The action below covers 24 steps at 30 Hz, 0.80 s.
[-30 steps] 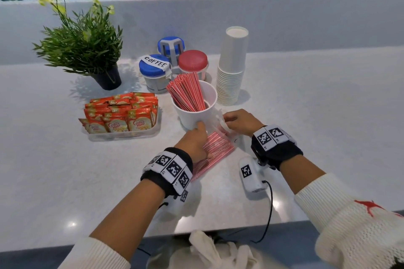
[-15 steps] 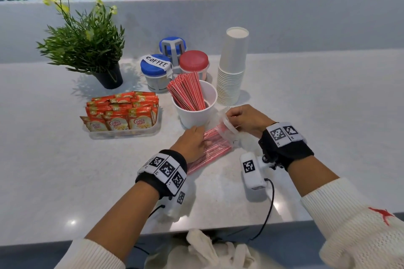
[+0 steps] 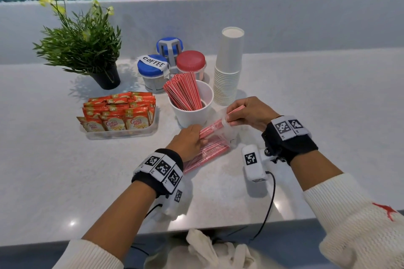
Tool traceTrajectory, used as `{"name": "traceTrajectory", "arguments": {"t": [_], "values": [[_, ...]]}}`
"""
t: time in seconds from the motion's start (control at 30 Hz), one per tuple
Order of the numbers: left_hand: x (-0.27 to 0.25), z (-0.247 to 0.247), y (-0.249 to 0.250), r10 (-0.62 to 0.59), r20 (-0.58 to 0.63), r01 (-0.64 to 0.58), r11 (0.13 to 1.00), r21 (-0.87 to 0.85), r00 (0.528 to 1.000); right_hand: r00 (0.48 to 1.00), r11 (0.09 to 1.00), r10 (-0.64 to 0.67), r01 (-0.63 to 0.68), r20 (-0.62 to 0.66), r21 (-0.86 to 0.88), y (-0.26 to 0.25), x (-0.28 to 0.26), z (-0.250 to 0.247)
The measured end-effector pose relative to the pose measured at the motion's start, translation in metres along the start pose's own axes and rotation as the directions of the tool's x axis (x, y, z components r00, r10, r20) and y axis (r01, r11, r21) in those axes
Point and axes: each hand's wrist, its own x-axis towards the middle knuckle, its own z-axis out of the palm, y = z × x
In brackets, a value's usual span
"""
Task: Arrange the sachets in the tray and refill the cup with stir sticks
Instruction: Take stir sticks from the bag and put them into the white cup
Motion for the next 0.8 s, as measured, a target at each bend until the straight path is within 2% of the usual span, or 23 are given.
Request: {"name": "traceTrajectory", "arguments": {"t": [0.13, 0.2, 0.4, 0.53, 0.63, 0.73, 0.8], "values": [[0.003, -0.006, 0.001, -0.017, 0.012, 0.018, 0.998, -0.068, 1.0, 1.0, 0.946, -0.028, 0.028, -0.004, 0.324, 0.004, 0.002, 0.006], [0.004, -0.007, 0.003, -0.03, 0.008, 0.03, 0.997, -0.072, 1.0, 1.0, 0.907, -0.019, 0.021, -0.008, 0.421, 0.006, 0.004, 0.013], [0.003, -0.002, 0.009, -0.019, -0.009, 0.018, 0.996, -0.085, 1.0, 0.998, 0.947, 0.049, -0.061, 0.046, 0.315, 0.015, 0.007, 0.037], [0.001, -0.003, 0.009, -0.007, -0.012, 0.006, 0.997, -0.075, 1.0, 0.991, 0.964, -0.047, 0.077, -0.122, 0.255, 0.015, 0.008, 0.036], [0.001, -0.005, 0.008, -0.04, 0.022, 0.041, 0.998, -0.046, 0.999, 0.969, 0.942, -0.118, 0.178, -0.215, 0.284, 0.007, 0.007, 0.028], [0.001, -0.007, 0.011, -0.018, 0.038, 0.02, 0.999, -0.051, 0.999, 0.979, 0.936, -0.131, 0.173, -0.153, 0.307, 0.005, 0.004, 0.032], [0.0, -0.008, 0.015, 0.004, 0.042, -0.003, 0.999, -0.038, 0.999, 0.983, 0.95, -0.146, 0.17, -0.111, 0.26, 0.008, 0.002, 0.042]]}}
